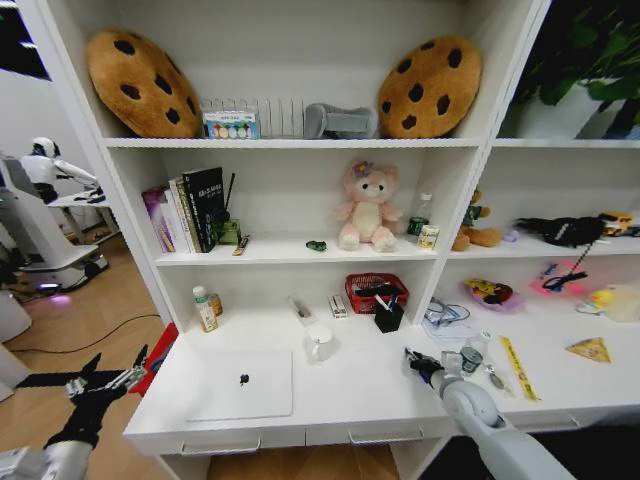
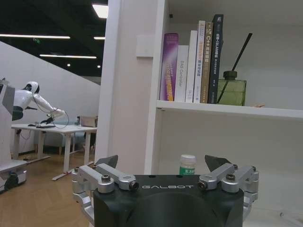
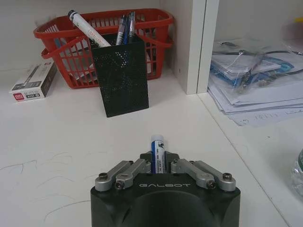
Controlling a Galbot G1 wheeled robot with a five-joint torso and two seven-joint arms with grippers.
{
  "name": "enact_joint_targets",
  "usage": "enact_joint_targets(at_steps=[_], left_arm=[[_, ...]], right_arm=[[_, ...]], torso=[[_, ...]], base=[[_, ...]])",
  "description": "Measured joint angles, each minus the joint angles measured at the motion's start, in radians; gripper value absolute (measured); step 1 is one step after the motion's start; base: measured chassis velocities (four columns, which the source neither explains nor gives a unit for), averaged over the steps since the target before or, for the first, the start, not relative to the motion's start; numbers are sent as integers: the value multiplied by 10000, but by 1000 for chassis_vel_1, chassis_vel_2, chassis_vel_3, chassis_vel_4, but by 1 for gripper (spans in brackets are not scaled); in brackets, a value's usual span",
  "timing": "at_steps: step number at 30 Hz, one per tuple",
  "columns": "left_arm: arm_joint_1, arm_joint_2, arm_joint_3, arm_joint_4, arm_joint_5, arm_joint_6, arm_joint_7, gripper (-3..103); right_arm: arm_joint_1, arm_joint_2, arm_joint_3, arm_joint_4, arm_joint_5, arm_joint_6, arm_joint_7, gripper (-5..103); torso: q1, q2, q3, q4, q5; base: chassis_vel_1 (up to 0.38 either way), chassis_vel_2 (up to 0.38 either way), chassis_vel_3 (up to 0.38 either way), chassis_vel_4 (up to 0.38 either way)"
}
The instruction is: Organize the objects on the table.
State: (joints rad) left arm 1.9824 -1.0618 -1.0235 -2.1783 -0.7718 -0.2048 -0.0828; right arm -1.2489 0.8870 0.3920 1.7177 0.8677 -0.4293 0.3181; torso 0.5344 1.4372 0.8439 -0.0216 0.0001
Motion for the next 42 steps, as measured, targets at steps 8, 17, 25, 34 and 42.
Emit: enact_joint_targets(at_steps=[8, 17, 25, 34, 42], left_arm=[[1, 0, 0, 0, 0, 0, 0, 100], [0, 0, 0, 0, 0, 0, 0, 100], [0, 0, 0, 0, 0, 0, 0, 100], [0, 0, 1, 0, 0, 0, 0, 100], [0, 0, 0, 0, 0, 1, 1, 100]], right_arm=[[-130, 12, 147, 377, -2936, 2339, -566, 12], [1230, 417, -333, -192, -5115, 4631, -594, 12], [3114, 992, -1380, -2395, -6606, 6594, -752, 12], [4644, 1714, -2186, -4531, -7069, 7985, -1173, 12], [5270, 1964, -2379, -5403, -6854, 8005, -1162, 12]], torso=[[0, 0, 0, -2, -2], [0, 0, 0, 3, -1], [0, -1, 1, -1, -2], [0, -1, 1, 1, -2], [0, 1, 1, -3, -2]], base=[[0, 0, 0, 0], [0, 0, 0, 0], [0, 0, 0, 0], [0, 0, 0, 0], [0, 0, 0, 0]])
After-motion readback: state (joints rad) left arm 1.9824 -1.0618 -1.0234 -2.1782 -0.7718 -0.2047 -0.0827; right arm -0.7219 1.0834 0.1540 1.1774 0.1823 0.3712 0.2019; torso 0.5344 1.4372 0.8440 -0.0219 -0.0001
